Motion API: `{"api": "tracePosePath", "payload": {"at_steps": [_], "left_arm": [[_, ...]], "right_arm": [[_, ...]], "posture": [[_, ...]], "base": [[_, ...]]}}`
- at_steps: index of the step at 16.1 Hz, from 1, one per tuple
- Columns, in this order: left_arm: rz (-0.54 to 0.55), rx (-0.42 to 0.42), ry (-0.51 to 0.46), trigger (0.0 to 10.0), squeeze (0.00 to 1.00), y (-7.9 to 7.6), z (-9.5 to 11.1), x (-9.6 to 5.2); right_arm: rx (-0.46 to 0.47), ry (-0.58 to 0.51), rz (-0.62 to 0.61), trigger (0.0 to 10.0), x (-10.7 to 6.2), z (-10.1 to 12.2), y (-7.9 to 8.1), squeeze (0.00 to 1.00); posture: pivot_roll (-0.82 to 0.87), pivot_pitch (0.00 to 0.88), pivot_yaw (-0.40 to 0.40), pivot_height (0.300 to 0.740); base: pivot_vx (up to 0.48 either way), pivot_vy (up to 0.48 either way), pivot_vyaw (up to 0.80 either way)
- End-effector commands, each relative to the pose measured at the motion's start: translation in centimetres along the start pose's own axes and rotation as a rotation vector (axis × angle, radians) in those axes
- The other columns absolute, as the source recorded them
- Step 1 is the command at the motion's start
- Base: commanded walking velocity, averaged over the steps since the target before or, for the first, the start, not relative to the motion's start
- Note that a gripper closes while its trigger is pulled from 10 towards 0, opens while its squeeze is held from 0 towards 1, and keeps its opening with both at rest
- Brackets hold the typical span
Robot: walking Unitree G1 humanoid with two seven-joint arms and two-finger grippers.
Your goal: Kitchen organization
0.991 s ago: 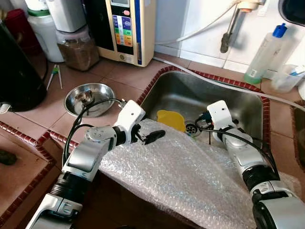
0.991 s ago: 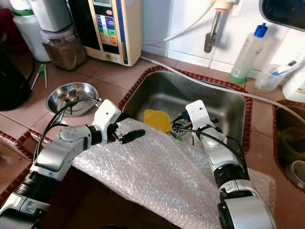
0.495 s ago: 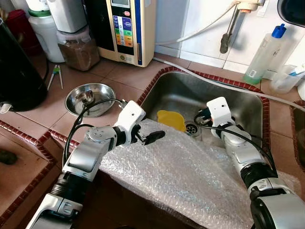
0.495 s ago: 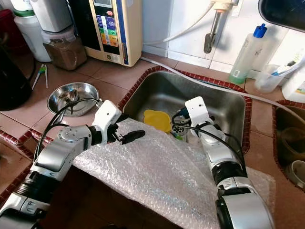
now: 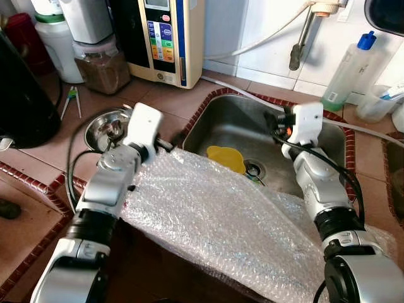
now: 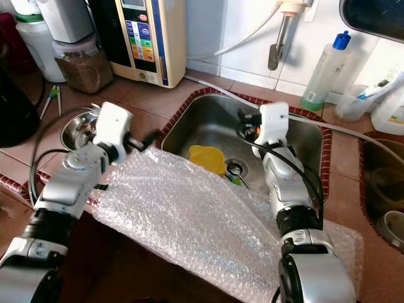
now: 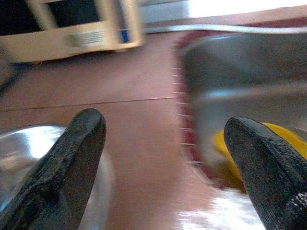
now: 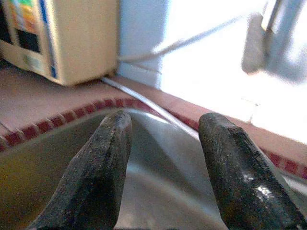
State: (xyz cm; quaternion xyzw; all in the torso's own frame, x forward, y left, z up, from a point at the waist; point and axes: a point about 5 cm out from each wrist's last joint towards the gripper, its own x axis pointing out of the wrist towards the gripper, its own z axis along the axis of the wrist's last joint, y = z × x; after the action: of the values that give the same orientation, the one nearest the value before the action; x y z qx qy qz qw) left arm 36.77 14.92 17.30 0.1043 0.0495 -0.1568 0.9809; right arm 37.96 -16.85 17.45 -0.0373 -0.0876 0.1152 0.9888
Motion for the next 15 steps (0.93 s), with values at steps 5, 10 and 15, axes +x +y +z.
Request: {"api": "tracePosePath", "payload": {"at_steps": [5, 10, 15], "left_arm": [[0.408, -0.079, 0.063, 10.0, 0.82, 5.5, -1.0, -0.8], [0.49, -0.135, 0.148, 10.0, 0.0, 6.3, -2.5, -1.2], [0.405, -0.213, 0.197, 10.0, 0.0, 5.7, -2.8, -0.5]], "right_arm": [[0.051, -0.081, 0.428, 10.0, -0.9, 2.0, 5.8, 1.0], [0.054, -0.048, 0.547, 10.0, -2.0, 1.9, 6.8, 1.0], [0.037, -0.032, 0.598, 10.0, -2.4, 2.0, 7.5, 0.41]], "posture": [[0.05, 0.059, 0.037, 0.74], [0.05, 0.057, 0.039, 0.74], [0.05, 0.057, 0.042, 0.74]], "base": [[0.0, 0.0, 0.0], [0.0, 0.0, 0.0], [0.0, 0.0, 0.0]]}}
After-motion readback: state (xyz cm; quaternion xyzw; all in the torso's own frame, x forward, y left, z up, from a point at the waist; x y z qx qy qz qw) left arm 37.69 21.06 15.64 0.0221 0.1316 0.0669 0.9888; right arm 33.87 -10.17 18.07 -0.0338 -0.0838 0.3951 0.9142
